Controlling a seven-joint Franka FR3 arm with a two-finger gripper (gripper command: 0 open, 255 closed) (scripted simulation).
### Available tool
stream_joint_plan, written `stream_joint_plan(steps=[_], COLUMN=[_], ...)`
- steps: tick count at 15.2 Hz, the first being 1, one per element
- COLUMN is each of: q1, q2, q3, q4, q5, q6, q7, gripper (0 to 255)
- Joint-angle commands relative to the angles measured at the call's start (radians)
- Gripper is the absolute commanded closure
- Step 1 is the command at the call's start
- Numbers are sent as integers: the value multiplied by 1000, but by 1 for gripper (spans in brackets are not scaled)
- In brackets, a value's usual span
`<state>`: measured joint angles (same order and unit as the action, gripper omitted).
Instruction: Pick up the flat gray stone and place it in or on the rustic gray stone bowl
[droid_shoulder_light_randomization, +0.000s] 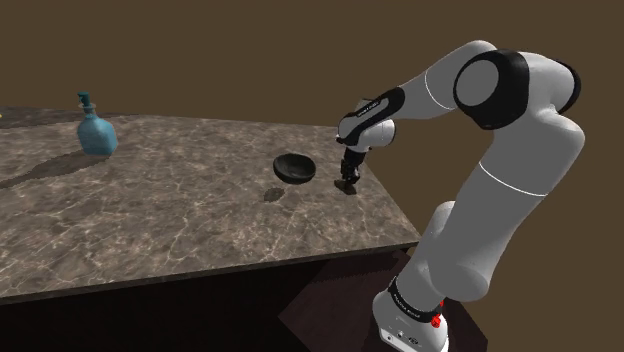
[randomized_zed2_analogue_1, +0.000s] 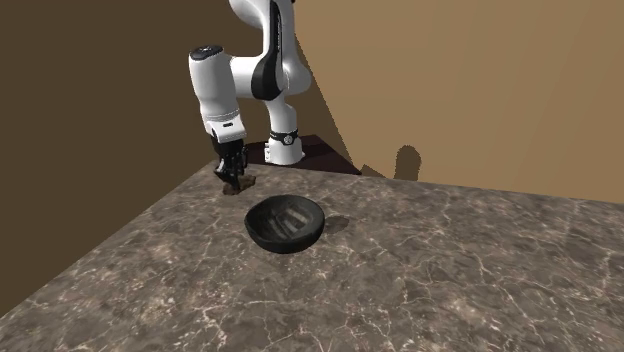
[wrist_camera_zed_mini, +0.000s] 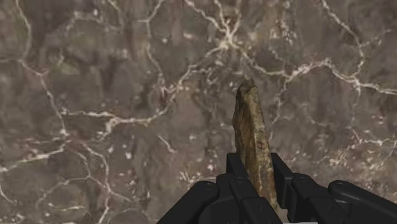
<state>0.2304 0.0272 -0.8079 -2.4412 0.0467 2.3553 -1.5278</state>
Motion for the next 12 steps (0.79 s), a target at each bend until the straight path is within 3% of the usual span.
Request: stream_joint_plan(steps=[1, 12], q1=[2, -12], q2=[-35, -181], q3=[-3, 21], q4=[4, 58], q5=[-37, -160], q6=[-28, -189], q7=[28, 125], gripper=[255, 255])
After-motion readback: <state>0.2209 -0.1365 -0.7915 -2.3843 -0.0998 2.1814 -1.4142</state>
